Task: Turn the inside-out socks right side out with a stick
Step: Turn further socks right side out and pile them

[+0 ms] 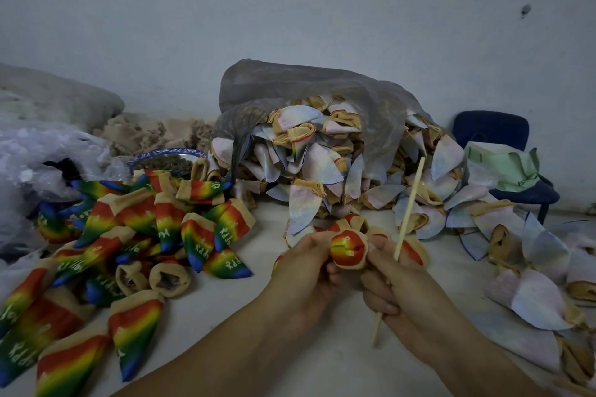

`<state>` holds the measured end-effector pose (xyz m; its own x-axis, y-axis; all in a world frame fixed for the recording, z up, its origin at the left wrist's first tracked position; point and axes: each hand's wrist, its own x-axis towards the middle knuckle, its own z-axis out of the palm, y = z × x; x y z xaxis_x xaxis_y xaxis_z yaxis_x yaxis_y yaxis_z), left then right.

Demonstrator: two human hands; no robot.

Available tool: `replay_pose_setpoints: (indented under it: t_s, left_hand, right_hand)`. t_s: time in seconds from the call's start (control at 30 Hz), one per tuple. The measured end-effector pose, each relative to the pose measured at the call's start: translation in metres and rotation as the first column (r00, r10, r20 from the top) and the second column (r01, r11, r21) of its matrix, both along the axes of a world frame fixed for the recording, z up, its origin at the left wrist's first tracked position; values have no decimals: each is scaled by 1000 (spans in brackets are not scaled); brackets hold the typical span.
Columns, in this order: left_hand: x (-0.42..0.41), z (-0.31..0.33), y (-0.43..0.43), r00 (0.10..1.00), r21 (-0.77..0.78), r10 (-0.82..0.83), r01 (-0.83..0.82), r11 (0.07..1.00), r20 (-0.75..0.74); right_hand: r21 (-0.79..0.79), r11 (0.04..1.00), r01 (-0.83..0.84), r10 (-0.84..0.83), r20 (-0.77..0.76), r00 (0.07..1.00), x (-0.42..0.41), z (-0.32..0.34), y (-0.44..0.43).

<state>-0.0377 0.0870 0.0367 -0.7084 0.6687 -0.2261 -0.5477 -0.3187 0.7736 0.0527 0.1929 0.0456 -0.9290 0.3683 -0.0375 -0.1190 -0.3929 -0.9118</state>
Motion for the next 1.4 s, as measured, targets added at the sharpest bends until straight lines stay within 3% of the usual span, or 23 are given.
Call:
replay_pose_setpoints:
  t_s: [0.13, 0.2, 0.27, 0.33, 0.4, 0.43, 0.53, 0.6, 0.73, 0.8, 0.87, 0.97, 1.07, 1.27, 1.4]
  left_hand:
    - [2, -2, 1, 999, -34, 19, -20, 999, -40]
    - [1, -4, -1, 959, -160, 42, -90, 983, -279]
    - [1, -3, -5, 815, -203, 64, -218, 955, -575]
    - [4, 2, -10, 630, -107, 77, -249, 963, -773]
    - [6, 1, -10, 482, -109, 1, -202, 973, -876]
    - [7, -1, -10, 478, -142, -47, -165, 976, -877]
    - [8, -6, -9, 614, -132, -51, -88, 987, -788]
    - [4, -6, -9, 644, -95, 3, -118, 988, -765]
    - [-4, -5, -9, 738, -104, 60, -175, 979, -672]
    - [-10, -3, -9, 882, -8, 121, -140, 990, -456]
    - [-20, 0, -11, 982, 175, 121, -95, 980, -147]
    - [-34, 1, -18, 986, 323, 31, -82, 943, 162]
    - [-44, -1, -22, 969, 341, 39, -123, 932, 242]
    - [-51, -3, -25, 954, 360, 87, -192, 913, 289]
    - [-48, 0, -26, 961, 355, 77, -171, 919, 264]
  right_hand:
    - [-5, 1000, 21, -21, 0, 1000, 0, 1, 0]
    - [48, 997, 57, -58, 17, 998, 0, 1, 1]
    - [86, 990, 108, -111, 28, 993, -1, 1, 2]
    - [112, 985, 131, -135, 30, 990, -1, 0, 2]
    - [130, 985, 117, -123, 36, 992, 0, 1, 0]
    - [127, 986, 108, -114, 44, 993, 1, 1, -2]
    - [132, 989, 74, -83, 63, 995, 2, 1, -5]
    - [183, 982, 47, -58, 51, 997, 3, 0, -6]
    - [438, 894, 92, -152, 104, 983, 1, -1, -8]
    - [586, 798, 140, -245, 103, 964, 2, -1, -5]
    - [709, 691, 142, -279, 80, 957, 6, -1, -3]
    - [891, 452, 51, -260, 76, 963, 12, -6, -4]
    - [981, 191, -20, -272, 72, 960, 12, -8, -3]
    - [995, -69, -78, -311, 53, 949, 9, -5, 2]
    - [978, -178, -108, -345, 41, 938, 7, -9, 0]
